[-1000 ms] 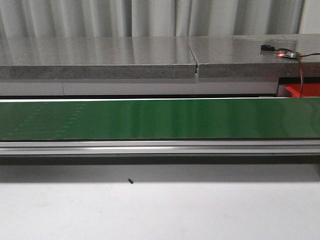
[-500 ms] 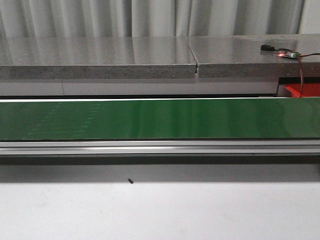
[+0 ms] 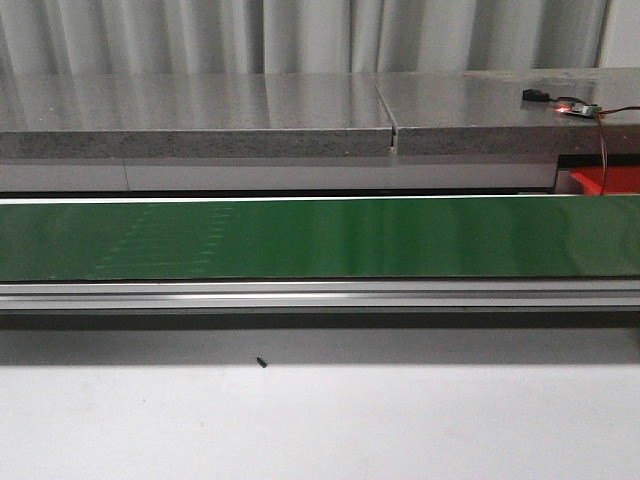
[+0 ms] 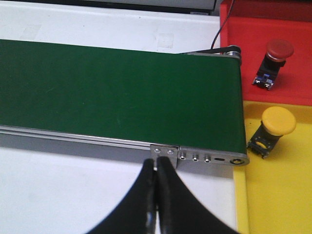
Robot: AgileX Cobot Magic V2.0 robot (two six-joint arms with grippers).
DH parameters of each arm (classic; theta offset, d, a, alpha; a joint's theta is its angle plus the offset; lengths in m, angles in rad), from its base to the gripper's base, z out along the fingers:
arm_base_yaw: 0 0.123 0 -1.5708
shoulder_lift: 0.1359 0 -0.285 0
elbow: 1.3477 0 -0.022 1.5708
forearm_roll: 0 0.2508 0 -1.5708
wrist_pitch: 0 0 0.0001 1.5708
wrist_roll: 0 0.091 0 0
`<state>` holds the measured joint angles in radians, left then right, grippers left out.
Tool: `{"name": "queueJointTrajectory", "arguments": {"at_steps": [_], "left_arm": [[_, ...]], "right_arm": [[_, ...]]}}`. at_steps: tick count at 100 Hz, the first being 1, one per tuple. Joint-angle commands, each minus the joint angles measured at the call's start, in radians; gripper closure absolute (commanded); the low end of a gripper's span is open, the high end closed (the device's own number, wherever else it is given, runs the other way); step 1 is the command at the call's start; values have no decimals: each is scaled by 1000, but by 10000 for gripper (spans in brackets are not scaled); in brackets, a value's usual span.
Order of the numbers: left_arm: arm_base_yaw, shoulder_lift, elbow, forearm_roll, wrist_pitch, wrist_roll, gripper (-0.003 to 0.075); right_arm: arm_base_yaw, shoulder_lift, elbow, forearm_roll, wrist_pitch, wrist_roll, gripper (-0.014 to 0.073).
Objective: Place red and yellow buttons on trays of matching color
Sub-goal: 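Lower the left gripper toward the remaining buttons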
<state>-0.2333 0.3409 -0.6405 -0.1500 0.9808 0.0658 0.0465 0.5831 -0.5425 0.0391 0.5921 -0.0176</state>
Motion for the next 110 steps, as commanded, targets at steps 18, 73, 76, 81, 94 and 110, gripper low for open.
{"name": "queueJointTrajectory", "arguments": {"at_steps": [18, 73, 76, 81, 94, 110], "left_arm": [[-9, 10, -25, -12, -82, -5, 739], [97, 81, 1, 65, -39, -5, 739], [113, 93, 1, 57, -54, -5, 739], [135, 112, 1, 50, -76, -11, 739], [202, 176, -3, 50, -122, -80, 738], [262, 291, -26, 36, -130, -80, 600]], "right_arm": [[1, -1, -23, -9, -62, -1, 653], [1, -1, -23, -9, -62, -1, 653], [1, -1, -23, -9, -62, -1, 653], [1, -1, -23, -9, -62, -1, 653], [1, -1, -23, -9, -62, -1, 653], [1, -1, -23, -9, -62, -1, 653]]}}
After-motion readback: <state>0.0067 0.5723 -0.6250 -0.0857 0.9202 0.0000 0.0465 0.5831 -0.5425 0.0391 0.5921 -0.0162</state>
